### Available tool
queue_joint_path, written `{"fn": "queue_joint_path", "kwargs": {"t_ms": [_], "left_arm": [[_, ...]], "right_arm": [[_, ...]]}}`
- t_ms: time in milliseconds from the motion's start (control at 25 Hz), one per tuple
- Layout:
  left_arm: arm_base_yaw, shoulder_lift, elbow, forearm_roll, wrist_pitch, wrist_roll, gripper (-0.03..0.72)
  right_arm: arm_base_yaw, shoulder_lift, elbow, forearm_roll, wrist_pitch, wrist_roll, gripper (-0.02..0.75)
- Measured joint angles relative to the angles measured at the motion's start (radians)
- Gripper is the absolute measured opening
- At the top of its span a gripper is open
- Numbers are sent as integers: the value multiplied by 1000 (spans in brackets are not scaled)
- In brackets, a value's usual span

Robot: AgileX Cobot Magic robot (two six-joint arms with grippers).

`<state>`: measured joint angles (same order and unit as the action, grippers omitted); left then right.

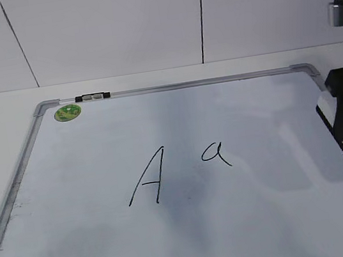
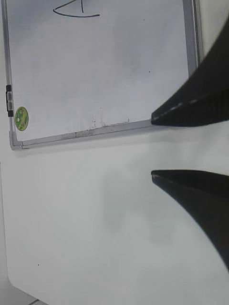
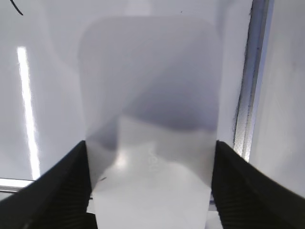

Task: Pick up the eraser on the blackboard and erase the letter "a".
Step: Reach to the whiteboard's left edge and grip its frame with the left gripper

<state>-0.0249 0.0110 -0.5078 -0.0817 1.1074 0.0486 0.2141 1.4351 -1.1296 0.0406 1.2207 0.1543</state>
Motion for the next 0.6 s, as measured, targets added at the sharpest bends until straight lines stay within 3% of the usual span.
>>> {"fn": "queue_joint_path", "kwargs": {"t_ms": [600], "left_arm": [[0,64,-28,25,-51,0,235]], "right_arm": [[0,0,-2,-4,2,0,557]]}}
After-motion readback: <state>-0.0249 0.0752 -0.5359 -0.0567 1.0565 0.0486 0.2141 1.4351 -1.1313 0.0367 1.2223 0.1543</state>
